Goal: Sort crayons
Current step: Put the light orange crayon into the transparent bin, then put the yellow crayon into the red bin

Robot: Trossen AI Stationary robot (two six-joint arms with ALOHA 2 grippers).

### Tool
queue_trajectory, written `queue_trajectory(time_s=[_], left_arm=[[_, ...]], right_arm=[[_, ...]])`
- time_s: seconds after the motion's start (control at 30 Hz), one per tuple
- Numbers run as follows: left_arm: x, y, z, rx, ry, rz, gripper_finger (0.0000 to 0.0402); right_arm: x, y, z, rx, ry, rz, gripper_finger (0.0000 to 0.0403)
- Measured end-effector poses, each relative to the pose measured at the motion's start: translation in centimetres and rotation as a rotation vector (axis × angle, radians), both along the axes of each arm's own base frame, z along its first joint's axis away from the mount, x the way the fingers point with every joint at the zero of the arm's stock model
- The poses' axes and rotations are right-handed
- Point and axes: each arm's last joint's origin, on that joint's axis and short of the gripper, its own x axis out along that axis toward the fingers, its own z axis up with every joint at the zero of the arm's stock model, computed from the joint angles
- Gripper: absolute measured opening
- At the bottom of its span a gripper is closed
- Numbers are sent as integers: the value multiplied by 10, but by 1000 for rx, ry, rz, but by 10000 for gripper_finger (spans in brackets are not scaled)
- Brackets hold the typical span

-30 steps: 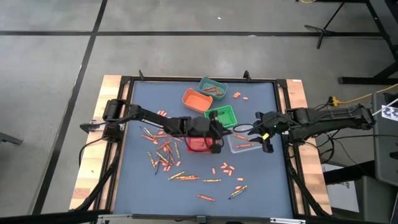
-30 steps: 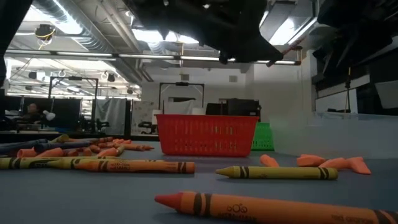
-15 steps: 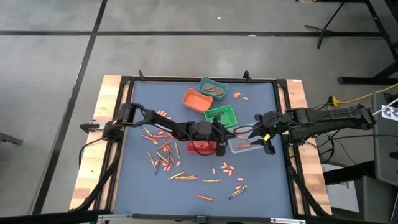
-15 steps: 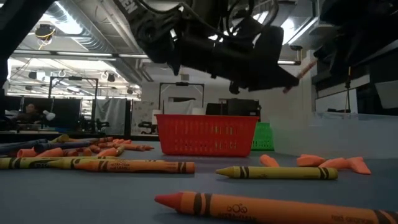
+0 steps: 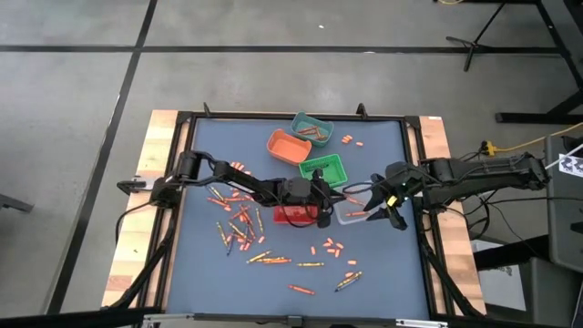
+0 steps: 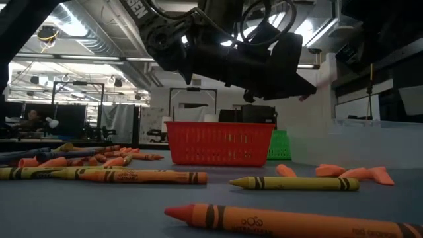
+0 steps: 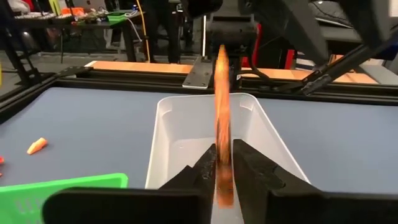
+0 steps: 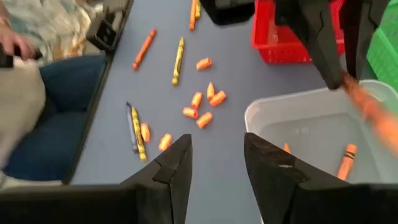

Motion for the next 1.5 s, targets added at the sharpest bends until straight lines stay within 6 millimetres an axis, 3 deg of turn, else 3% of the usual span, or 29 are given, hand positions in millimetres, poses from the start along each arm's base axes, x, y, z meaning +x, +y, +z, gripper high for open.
queue_trajectory(time_s=[0.27, 1.1, 1.23, 1.5], left_arm=[[0, 0, 0, 0, 0, -1, 67], [0, 0, 0, 0, 1, 0, 69], [0, 0, 0, 0, 1, -1, 69], [0, 0, 0, 0, 3, 0, 69]], right_arm=[[1, 0, 1, 41, 9, -40, 145], [1, 1, 1, 139, 72, -136, 145], [1, 10, 2, 150, 67, -126, 145], [5, 49, 1, 93, 19, -6, 145]])
